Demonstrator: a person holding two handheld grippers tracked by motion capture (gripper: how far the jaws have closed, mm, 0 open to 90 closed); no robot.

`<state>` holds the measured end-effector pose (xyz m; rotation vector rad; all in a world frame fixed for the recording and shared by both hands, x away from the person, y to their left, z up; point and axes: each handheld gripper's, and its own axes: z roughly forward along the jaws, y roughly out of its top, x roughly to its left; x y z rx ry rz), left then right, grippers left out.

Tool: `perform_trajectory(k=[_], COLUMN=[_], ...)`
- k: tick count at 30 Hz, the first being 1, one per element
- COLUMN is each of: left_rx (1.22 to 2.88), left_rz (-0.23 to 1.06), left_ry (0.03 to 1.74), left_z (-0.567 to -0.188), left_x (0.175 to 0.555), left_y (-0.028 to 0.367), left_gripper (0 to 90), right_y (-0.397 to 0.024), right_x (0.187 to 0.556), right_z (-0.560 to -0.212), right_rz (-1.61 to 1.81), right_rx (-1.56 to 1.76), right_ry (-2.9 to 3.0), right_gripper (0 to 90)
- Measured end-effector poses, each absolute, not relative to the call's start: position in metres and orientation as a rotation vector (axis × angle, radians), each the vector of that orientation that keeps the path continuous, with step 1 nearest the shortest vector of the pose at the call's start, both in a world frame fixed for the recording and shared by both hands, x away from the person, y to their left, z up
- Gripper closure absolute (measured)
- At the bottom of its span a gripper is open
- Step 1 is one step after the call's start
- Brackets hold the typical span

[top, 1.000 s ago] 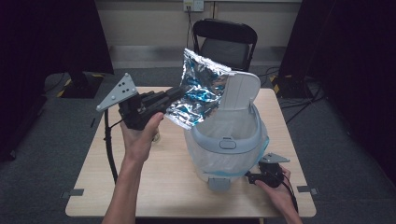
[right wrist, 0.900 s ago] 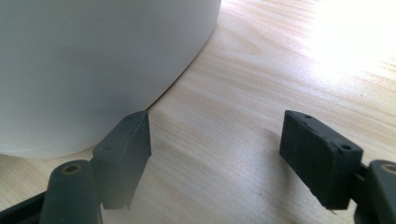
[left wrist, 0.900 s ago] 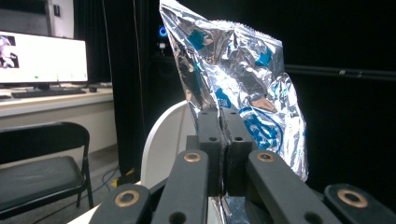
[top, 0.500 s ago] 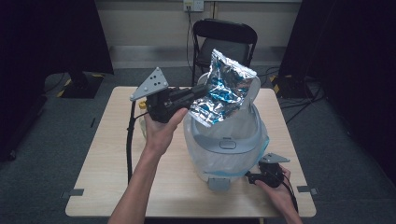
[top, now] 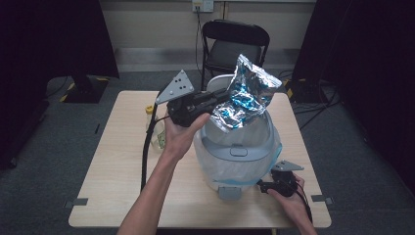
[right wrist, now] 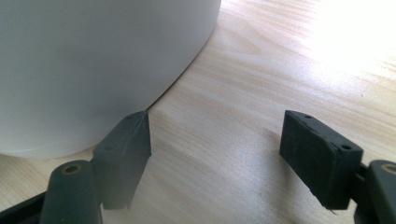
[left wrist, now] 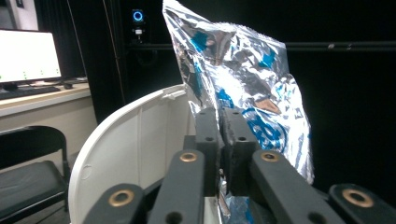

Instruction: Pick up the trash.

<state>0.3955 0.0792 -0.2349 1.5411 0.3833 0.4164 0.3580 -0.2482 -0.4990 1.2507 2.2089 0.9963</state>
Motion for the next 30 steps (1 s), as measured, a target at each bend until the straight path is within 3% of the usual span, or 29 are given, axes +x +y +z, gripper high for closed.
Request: perform_trajectory(k=[6, 17, 22, 30], left_rx=[1.542, 1.551, 1.55, 1.554], left_rz=[0.411, 0.4, 0.334, 0.344], left_ry=[0.387, 0.397, 0.393, 0.417], left_z=[-0.235, -0.237, -0.239, -0.241], left_x=[0.397, 0.395, 0.396, 0.389], left_y=[0.078, 0.086, 0.093, 0.111], left_gripper=[71.7, 64.2, 65.7, 65.3], right_y=[-0.248, -0.248, -0.248, -0.248], right_x=[0.358, 0.358, 0.358, 0.358], right_z=[-0.499, -0.499, -0.499, -0.499], right_rz=[0.993, 0.993, 0.993, 0.993], right_rx=[1.249, 1.249, 1.249, 1.249], right_ry=[2.209, 2.209, 2.209, 2.209], right_gripper=[23.7, 23.7, 23.7, 23.7])
